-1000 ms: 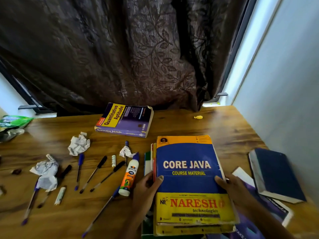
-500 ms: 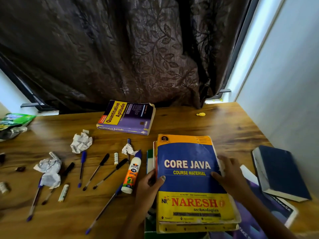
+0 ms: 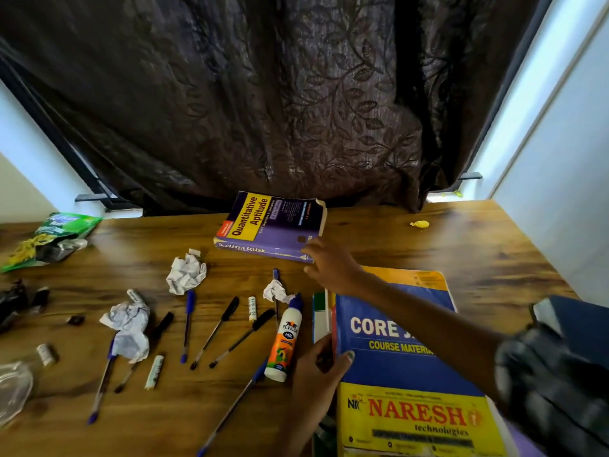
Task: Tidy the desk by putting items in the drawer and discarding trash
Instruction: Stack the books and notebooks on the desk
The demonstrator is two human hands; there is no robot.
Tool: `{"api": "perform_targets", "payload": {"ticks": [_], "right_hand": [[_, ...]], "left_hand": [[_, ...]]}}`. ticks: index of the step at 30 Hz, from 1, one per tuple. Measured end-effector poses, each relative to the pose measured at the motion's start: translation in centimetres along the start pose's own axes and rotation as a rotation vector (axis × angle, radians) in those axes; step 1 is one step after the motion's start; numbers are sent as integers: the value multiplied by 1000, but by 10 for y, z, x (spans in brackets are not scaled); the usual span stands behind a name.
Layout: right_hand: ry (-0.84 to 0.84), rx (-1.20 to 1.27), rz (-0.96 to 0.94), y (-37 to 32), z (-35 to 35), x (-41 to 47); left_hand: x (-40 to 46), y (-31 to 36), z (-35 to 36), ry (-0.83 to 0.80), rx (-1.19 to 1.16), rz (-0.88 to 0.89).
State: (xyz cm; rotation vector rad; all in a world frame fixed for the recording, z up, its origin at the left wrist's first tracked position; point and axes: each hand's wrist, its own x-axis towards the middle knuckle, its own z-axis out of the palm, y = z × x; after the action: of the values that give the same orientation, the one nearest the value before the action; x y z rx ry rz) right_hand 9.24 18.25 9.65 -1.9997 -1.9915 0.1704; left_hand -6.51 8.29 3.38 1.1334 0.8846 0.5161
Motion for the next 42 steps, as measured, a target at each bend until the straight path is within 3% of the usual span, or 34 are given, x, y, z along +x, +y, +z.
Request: {"api": "perform_targets", "payload": {"ticks": [6, 11, 15, 17, 20, 22, 24, 28, 30, 34, 42], "right_hand": [[-177, -404, -45, 6, 41, 55], [-132, -702, -90, 14, 58, 61], [-174, -785, -191, 12, 54, 68], [-159, -834, -186, 6, 53, 73], [-283, -909, -72, -5, 56, 76], [-326, -754, -69, -2, 62, 80], [-347, -763, 84, -17, 43, 79], [-118, -706, 26, -8, 46, 81], [-166, -733, 58, -5, 49, 81], [-100, -663, 75, 2, 46, 76], [235, -168, 67, 8, -41, 76]], "left_hand": [[-1, 1, -1, -21, 8, 10], [1, -1, -2, -34, -4, 5], [1, -2, -3, -29, 19, 8], [1, -1, -3, -19, 44, 24], [1, 0, -2, 6, 85, 62], [1, 0, -2, 24, 104, 84], [0, 0, -2, 28, 112, 90], [0, -2, -3, 33, 124, 83], [-1, -2, -3, 50, 121, 77], [1, -5, -3, 53, 108, 47], [1, -6, -4, -23, 97, 10]]}}
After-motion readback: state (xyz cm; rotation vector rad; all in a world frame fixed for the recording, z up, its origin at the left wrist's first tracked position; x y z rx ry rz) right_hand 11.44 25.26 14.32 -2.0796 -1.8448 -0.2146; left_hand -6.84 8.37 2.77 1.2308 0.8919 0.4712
